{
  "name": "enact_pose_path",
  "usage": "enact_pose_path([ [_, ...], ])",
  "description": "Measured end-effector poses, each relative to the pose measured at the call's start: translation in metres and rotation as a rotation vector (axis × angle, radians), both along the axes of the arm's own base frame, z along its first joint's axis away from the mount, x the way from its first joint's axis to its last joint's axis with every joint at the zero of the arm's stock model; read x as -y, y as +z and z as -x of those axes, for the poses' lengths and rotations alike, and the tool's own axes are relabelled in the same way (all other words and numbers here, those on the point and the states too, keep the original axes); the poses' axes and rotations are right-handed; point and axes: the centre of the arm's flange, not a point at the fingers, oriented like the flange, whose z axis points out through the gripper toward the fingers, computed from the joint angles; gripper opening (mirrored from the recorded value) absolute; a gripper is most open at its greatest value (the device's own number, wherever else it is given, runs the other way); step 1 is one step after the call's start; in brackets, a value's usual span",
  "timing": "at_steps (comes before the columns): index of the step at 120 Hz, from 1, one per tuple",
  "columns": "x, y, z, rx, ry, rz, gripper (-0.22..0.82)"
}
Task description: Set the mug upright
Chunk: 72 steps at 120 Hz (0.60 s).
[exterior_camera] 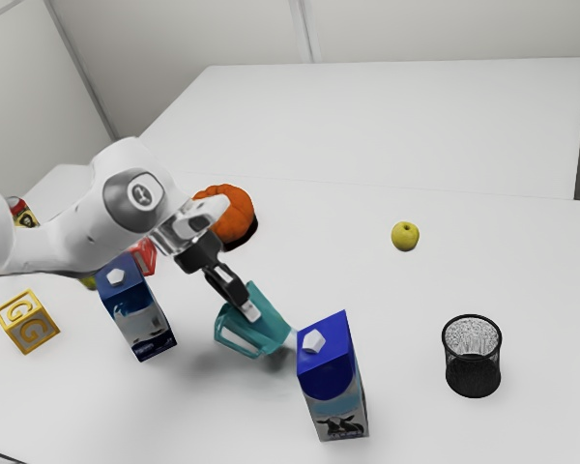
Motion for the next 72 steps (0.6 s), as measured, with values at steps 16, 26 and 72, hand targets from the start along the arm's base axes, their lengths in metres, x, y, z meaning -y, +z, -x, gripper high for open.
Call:
enact_pose_path([
  [16,-0.02,0.005,-0.008,0.012,-0.022,-0.152,-0.15],
  [26,-0.026,0.006,-0.01,0.018,-0.036,-0.239,-0.15],
  [72,-0.014,0.007,-0.02,0.108,-0.071,-0.475,-0.15],
])
